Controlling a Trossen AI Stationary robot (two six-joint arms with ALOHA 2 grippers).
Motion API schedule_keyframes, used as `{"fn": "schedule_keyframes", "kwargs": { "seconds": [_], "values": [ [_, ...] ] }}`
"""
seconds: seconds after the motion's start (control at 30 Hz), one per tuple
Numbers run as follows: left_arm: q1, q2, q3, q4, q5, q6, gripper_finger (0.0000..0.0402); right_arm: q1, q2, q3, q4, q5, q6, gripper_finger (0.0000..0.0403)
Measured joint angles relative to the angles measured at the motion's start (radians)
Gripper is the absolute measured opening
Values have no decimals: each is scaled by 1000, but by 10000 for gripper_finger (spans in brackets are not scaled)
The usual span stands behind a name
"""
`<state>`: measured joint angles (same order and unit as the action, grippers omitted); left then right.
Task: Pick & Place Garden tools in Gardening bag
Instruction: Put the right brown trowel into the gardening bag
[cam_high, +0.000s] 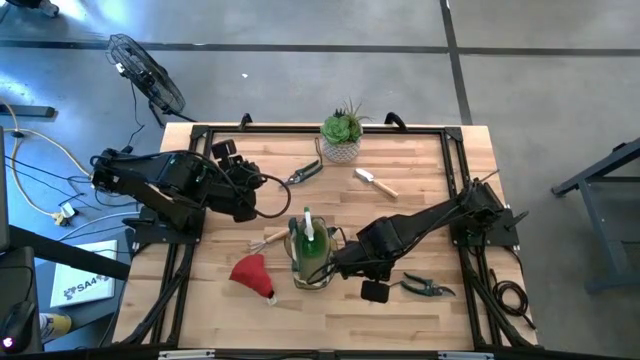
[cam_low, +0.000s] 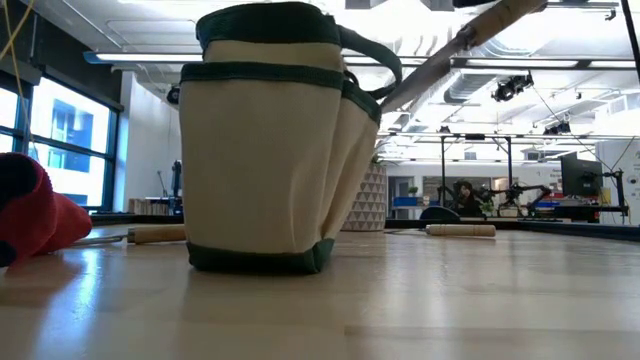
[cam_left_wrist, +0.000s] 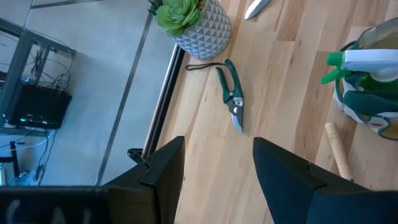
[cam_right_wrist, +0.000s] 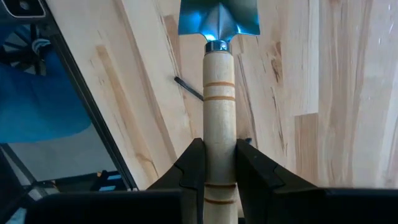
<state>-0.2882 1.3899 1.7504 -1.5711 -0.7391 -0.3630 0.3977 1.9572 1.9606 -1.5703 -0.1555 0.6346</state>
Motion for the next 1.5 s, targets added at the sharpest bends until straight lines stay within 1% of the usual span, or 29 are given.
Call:
{"fn": "schedule_keyframes", "kwargs": {
  "seconds": [0.37,0.73,0.87,1.23,1.5],
  "values": [
    [0,0,0,0,0,-1,182,-3,0,0,0,-6,18,49],
    [0,0,0,0,8,-1,182,11,-2,0,0,-47,80,49],
    [0,0,0,0,25,-8,182,19,-3,-27,-1,-69,95,49],
    [0,0,0,0,50,-13,182,13,-3,-42,-1,-79,53,49],
    [0,0,0,0,49,-18,182,-23,-2,-43,0,-60,-10,49]
  ]
}}
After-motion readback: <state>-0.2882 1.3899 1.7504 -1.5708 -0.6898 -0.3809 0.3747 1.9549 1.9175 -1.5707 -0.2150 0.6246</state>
